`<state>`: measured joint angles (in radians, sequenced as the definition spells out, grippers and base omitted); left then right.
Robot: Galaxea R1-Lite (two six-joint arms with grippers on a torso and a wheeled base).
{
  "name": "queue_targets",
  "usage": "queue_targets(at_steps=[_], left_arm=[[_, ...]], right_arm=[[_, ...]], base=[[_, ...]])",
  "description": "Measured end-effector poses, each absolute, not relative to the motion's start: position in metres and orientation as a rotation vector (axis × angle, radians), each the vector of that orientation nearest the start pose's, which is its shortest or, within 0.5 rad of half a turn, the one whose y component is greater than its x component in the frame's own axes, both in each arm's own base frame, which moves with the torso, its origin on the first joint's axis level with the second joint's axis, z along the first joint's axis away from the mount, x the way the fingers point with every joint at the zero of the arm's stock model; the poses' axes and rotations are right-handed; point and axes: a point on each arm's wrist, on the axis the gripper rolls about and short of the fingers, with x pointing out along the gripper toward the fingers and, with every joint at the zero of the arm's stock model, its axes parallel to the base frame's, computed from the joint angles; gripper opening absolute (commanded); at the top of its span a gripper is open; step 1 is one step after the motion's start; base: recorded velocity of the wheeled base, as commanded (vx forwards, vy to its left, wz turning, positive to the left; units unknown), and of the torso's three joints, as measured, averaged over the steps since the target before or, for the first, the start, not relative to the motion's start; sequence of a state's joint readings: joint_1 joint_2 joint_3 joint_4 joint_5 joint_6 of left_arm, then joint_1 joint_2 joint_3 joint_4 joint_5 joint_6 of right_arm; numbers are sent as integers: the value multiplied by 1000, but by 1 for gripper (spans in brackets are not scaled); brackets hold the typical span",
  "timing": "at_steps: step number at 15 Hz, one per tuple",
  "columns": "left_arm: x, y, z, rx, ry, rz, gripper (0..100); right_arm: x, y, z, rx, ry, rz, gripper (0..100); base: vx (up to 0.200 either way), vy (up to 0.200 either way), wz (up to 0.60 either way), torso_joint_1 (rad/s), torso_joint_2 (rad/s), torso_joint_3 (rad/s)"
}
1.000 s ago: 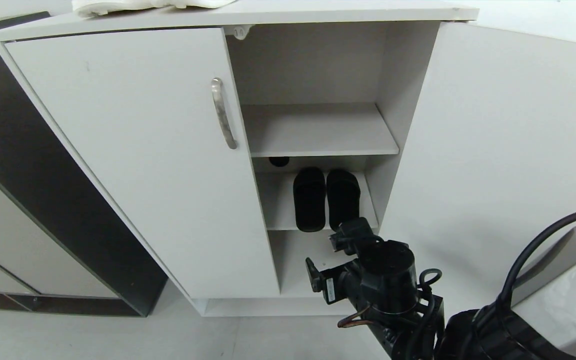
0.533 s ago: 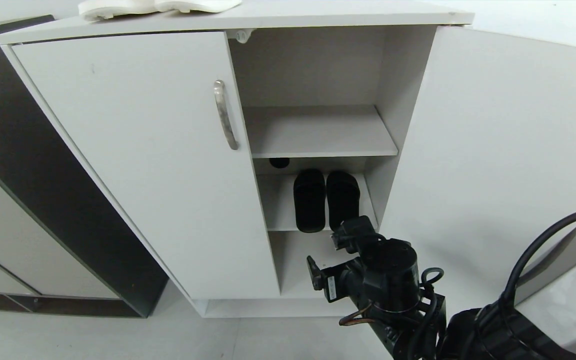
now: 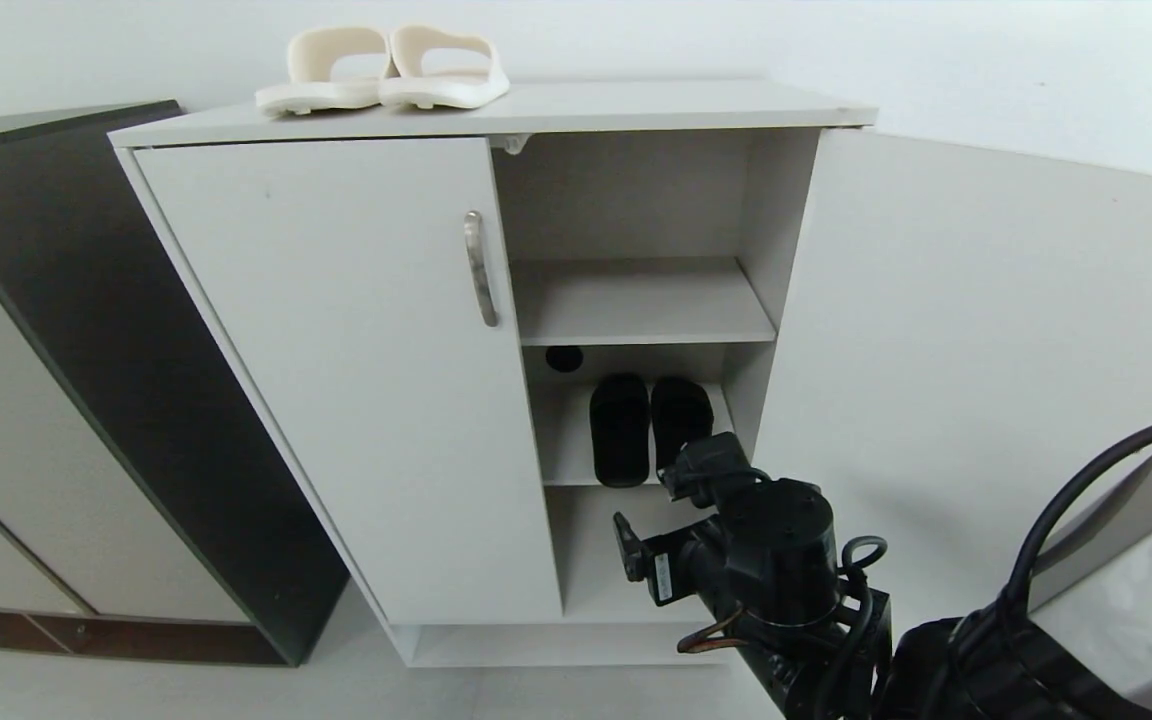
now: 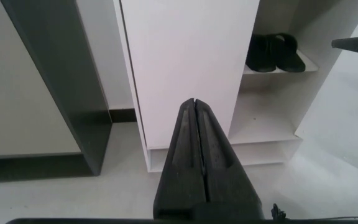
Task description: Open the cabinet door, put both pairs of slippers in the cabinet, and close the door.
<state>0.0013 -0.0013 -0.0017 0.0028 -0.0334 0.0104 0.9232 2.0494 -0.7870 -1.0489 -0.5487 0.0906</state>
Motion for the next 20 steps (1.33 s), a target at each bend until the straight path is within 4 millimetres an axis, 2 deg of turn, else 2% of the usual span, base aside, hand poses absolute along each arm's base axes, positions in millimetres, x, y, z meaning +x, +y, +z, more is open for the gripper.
queue_targets(at_steps=[4,11,13,20], left_arm=[[-23,-1,76,11,0,-33,0],[-23,-1,75,11,1,-31,0],[-23,-1,75,10,0,-31,0],[-23,-1,76,8,-1,-32,0]], right_arm=[[228,280,101,-56,177,361,100],[226,278,97,-51,173,401,100],[222,275,95,-58,141,473,100],[221,271,90,-74,142,475,100]], base=[[0,0,0,5,1,200],[0,0,0,1,2,24],[0,200,0,5,2,7],[0,200,0,5,2,7]])
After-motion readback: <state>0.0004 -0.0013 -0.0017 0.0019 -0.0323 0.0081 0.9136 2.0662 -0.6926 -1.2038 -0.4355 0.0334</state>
